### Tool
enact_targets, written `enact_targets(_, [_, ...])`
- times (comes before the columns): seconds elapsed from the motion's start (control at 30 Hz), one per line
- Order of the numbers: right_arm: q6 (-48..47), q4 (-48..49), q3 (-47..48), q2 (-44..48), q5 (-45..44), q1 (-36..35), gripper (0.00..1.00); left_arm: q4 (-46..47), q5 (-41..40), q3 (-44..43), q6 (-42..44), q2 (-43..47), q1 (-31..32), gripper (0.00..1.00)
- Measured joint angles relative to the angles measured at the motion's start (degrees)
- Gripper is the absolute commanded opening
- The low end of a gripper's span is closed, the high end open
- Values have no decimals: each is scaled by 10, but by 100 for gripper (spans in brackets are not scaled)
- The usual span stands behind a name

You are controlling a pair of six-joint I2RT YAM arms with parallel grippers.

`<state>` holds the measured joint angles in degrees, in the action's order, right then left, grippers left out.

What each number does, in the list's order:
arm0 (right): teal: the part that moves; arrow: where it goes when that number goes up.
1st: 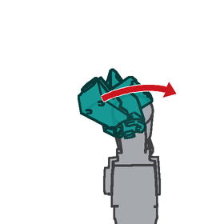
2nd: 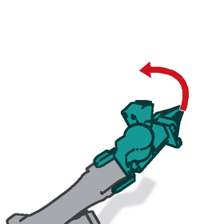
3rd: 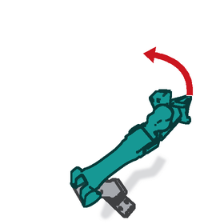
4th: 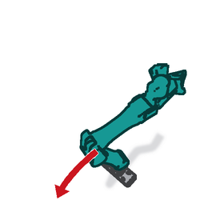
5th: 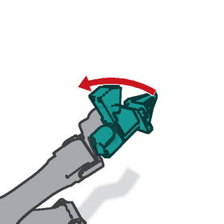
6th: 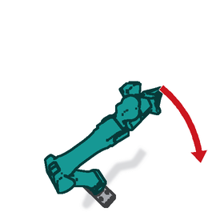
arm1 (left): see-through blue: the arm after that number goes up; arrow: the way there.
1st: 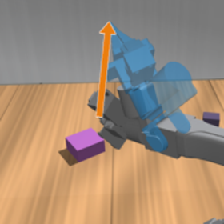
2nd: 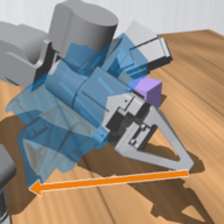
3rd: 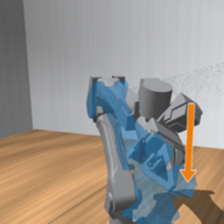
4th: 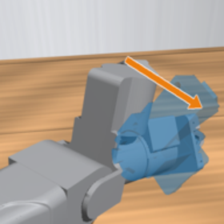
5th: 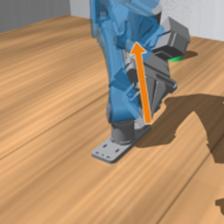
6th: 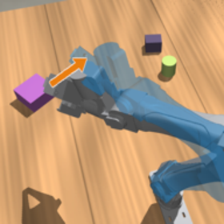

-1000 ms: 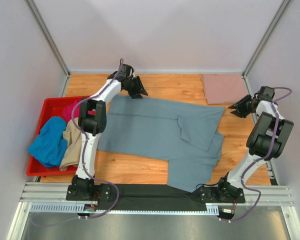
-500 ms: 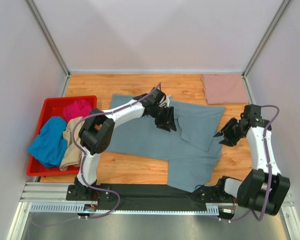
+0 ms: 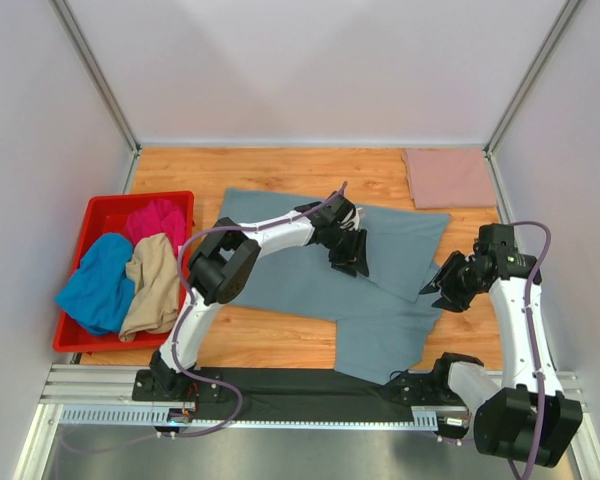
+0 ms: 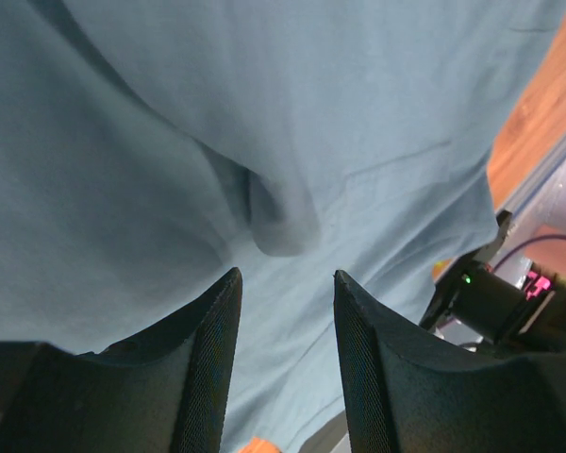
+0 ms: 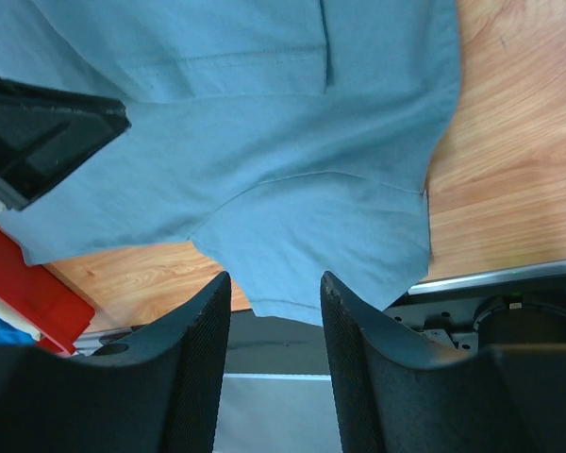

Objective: Fold and stack the t-shirts
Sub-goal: Fold the tshirt

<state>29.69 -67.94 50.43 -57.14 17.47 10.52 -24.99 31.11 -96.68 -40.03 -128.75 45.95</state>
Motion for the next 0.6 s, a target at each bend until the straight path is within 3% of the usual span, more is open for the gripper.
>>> enact_targets(0.27, [-7, -20, -4, 35, -11, -18, 45, -7, -31, -46, -8, -35, 2, 49])
enact_targets(0.47, [-9, -33, -12, 57, -16, -22, 45, -19, -47, -85, -7, -49, 11, 39])
enact_targets(0.6, [-10, -38, -12, 58, -20, -24, 45, -38, -59, -90, -9, -49, 16, 18])
